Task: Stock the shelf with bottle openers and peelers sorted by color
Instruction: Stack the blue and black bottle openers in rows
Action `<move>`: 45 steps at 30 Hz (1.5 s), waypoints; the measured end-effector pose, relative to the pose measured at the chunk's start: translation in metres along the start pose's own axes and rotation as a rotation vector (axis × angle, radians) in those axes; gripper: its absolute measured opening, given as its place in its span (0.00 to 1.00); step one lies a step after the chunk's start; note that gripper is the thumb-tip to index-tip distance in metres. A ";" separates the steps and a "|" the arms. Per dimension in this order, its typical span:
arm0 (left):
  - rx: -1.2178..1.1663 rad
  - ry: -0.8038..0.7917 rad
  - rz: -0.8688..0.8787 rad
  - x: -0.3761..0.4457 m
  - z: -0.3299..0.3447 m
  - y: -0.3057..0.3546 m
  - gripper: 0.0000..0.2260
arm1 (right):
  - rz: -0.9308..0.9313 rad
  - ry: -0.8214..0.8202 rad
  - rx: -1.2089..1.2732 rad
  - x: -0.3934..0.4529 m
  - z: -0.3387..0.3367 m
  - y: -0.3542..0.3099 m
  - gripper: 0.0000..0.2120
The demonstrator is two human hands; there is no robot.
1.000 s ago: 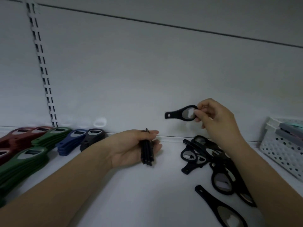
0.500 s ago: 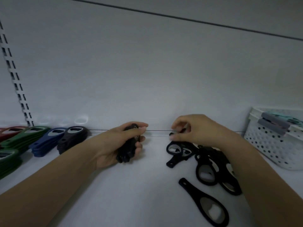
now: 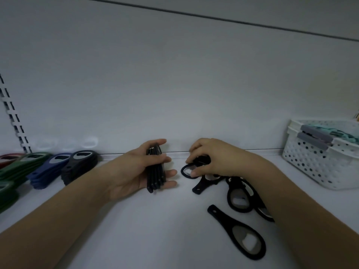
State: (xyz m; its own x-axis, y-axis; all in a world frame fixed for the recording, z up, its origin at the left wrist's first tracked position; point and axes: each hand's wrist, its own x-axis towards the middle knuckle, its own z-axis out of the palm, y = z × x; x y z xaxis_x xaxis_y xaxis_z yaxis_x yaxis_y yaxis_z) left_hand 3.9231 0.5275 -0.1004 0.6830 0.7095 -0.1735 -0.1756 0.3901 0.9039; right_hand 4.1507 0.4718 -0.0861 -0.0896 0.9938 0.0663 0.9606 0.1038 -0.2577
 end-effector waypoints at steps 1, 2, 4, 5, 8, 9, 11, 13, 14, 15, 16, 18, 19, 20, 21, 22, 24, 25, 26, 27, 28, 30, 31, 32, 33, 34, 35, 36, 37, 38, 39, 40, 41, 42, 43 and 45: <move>0.009 -0.008 0.001 0.000 0.000 0.000 0.19 | -0.028 0.020 -0.033 0.003 0.003 -0.002 0.16; 0.016 -0.013 0.001 -0.001 0.000 0.000 0.19 | -0.055 0.040 -0.072 0.006 0.004 -0.003 0.14; 0.024 -0.020 0.001 -0.002 -0.001 0.000 0.21 | -0.101 0.073 -0.145 0.009 0.006 -0.006 0.09; 0.029 -0.024 0.004 -0.002 -0.001 0.000 0.22 | -0.111 0.075 -0.163 0.009 0.007 -0.008 0.06; 0.055 -0.058 0.041 -0.004 -0.002 -0.002 0.24 | -0.095 0.010 -0.169 0.007 0.009 -0.014 0.03; 0.079 -0.066 0.059 -0.003 -0.002 -0.003 0.24 | -0.094 -0.014 -0.172 0.007 0.010 -0.015 0.03; 0.136 -0.075 0.100 -0.003 -0.002 -0.006 0.23 | -0.105 -0.034 -0.195 0.008 0.010 -0.018 0.04; 0.176 -0.076 0.136 0.000 -0.002 -0.008 0.22 | -0.096 -0.054 -0.199 0.009 0.009 -0.020 0.05; 0.189 -0.069 0.153 0.000 -0.002 -0.009 0.22 | -0.081 -0.068 -0.178 0.010 0.010 -0.018 0.06; 0.202 -0.060 0.173 0.001 -0.002 -0.009 0.22 | -0.062 -0.083 -0.144 0.011 0.011 -0.017 0.07; 0.213 -0.053 0.193 0.002 -0.003 -0.009 0.23 | -0.047 -0.101 -0.108 0.010 0.011 -0.016 0.07; 0.234 -0.042 0.222 0.003 -0.003 -0.008 0.22 | -0.065 -0.124 -0.074 0.008 0.011 -0.015 0.09; 0.239 -0.035 0.235 0.004 -0.004 -0.008 0.22 | -0.088 -0.125 -0.061 0.008 0.010 -0.016 0.10; 0.240 -0.025 0.247 0.005 -0.005 -0.009 0.21 | -0.104 -0.113 -0.034 0.006 0.008 -0.017 0.10; 0.243 -0.015 0.258 0.007 -0.007 -0.009 0.20 | -0.109 -0.082 0.017 0.005 0.006 -0.019 0.10; 0.257 -0.010 0.267 0.008 -0.008 -0.010 0.18 | -0.101 -0.032 0.088 0.005 0.005 -0.020 0.09; 0.326 -0.010 0.287 0.009 -0.008 -0.012 0.15 | -0.065 0.103 0.300 0.005 0.002 -0.022 0.07; 0.365 -0.015 0.305 0.010 -0.006 -0.012 0.14 | -0.044 0.163 0.439 0.007 0.001 -0.024 0.06; 0.394 -0.014 0.333 0.010 -0.005 -0.013 0.14 | -0.021 0.209 0.569 0.009 0.002 -0.025 0.05; 0.424 0.003 0.371 0.011 -0.003 -0.013 0.13 | 0.003 0.241 0.675 0.010 0.002 -0.028 0.05; 0.472 0.034 0.422 0.012 -0.002 -0.013 0.13 | 0.026 0.264 0.757 0.012 0.004 -0.031 0.04; 0.612 0.114 0.519 0.015 -0.002 -0.014 0.16 | 0.058 0.282 0.911 0.014 0.009 -0.038 0.04; 0.653 0.132 0.543 0.015 -0.001 -0.014 0.18 | 0.069 0.283 0.982 0.014 0.012 -0.042 0.03; 0.659 0.127 0.547 0.014 0.001 -0.015 0.17 | 0.079 0.284 1.027 0.015 0.015 -0.045 0.04; 0.610 0.104 0.527 0.012 0.004 -0.015 0.15 | 0.089 0.288 1.038 0.015 0.019 -0.049 0.04; 0.545 0.068 0.487 0.010 0.007 -0.016 0.13 | 0.095 0.299 0.998 0.015 0.022 -0.051 0.04; 0.484 0.038 0.451 0.007 0.010 -0.015 0.12 | 0.100 0.313 0.924 0.016 0.024 -0.052 0.03; 0.450 0.027 0.431 0.006 0.012 -0.014 0.13 | 0.100 0.327 0.832 0.017 0.026 -0.053 0.02; 0.463 0.039 0.415 0.005 0.012 -0.012 0.12 | 0.101 0.341 0.751 0.018 0.027 -0.052 0.02; 0.483 0.058 0.398 0.003 0.012 -0.010 0.12 | 0.093 0.352 0.692 0.018 0.027 -0.051 0.02; 0.496 0.088 0.373 0.002 0.010 -0.008 0.11 | 0.082 0.357 0.645 0.018 0.027 -0.049 0.03; 0.522 0.116 0.342 0.000 0.008 -0.005 0.10 | 0.062 0.362 0.594 0.018 0.027 -0.046 0.04; 0.572 0.138 0.302 -0.003 0.006 -0.002 0.11 | 0.042 0.362 0.534 0.017 0.026 -0.043 0.05; 0.627 0.149 0.241 -0.006 0.003 0.003 0.12 | 0.026 0.357 0.479 0.017 0.027 -0.040 0.04; 0.673 0.147 0.167 -0.009 0.000 0.008 0.13 | 0.018 0.348 0.442 0.017 0.027 -0.037 0.04; 0.773 0.126 0.048 -0.018 -0.007 0.020 0.16 | 0.013 0.332 0.406 0.017 0.027 -0.034 0.04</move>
State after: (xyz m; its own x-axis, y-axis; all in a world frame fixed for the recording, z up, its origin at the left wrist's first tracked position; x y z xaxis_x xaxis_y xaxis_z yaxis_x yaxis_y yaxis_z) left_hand 3.9018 0.5264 -0.0821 0.5936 0.7943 -0.1288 0.3718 -0.1287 0.9194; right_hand 4.1099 0.4861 -0.1025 0.0726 0.9356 0.3456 0.7760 0.1647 -0.6088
